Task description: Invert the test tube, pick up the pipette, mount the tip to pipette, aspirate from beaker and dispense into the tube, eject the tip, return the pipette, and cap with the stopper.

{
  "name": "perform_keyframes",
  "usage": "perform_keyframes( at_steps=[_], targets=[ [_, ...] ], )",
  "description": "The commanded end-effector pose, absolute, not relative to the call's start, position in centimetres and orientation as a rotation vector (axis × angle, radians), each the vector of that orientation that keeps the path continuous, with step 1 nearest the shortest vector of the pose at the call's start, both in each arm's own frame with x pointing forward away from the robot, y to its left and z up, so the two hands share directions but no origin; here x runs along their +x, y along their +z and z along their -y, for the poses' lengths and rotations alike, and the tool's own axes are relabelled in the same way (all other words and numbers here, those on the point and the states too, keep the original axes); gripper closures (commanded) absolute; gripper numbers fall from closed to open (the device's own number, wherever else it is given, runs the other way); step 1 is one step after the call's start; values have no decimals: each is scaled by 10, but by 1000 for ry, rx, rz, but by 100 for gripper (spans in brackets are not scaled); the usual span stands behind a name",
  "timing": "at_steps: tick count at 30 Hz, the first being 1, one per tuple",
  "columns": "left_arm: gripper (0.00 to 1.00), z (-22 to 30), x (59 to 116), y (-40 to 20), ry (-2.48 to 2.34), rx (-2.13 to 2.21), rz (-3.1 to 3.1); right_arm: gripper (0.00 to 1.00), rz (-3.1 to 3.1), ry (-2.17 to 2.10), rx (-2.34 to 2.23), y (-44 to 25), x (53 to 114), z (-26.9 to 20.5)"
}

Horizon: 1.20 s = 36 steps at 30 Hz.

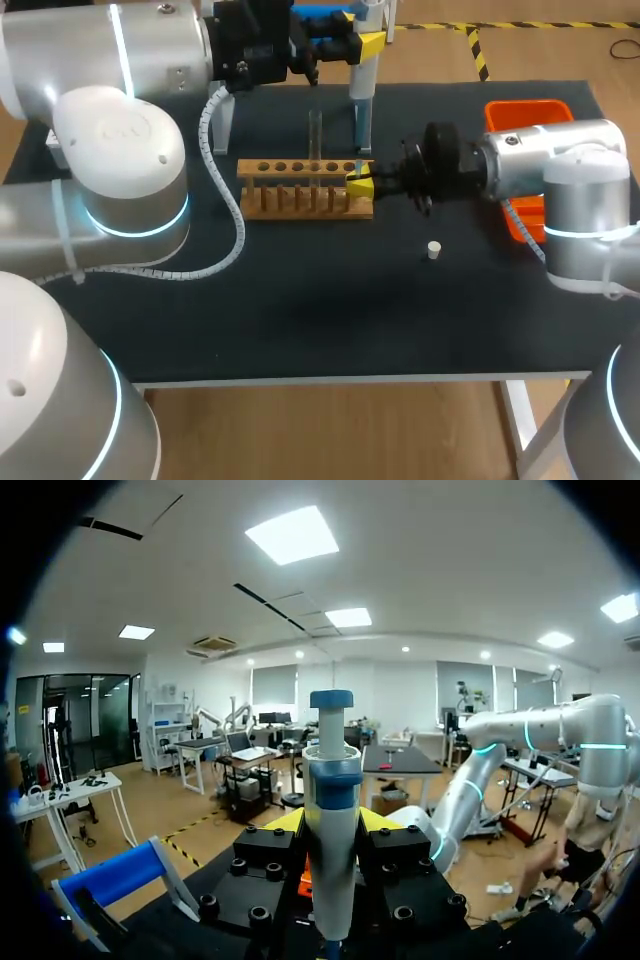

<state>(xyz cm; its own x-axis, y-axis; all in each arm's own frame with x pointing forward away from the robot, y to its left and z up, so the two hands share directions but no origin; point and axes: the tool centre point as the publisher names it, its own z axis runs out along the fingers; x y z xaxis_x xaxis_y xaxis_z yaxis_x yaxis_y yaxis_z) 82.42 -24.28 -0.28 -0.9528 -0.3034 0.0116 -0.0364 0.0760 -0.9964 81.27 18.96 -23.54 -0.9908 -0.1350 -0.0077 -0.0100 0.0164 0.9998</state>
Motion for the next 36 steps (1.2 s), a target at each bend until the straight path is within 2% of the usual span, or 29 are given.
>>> perform_keyframes(
  at_steps=[1,36],
  targets=[
    [100,242,824,-3,-1981,-345,-2149,100,2177,-2130,153,-232,811,-189],
    [100,242,824,-3,-1981,-345,-2149,100,2168,-2150,146,-219,812,-190]
  ],
)
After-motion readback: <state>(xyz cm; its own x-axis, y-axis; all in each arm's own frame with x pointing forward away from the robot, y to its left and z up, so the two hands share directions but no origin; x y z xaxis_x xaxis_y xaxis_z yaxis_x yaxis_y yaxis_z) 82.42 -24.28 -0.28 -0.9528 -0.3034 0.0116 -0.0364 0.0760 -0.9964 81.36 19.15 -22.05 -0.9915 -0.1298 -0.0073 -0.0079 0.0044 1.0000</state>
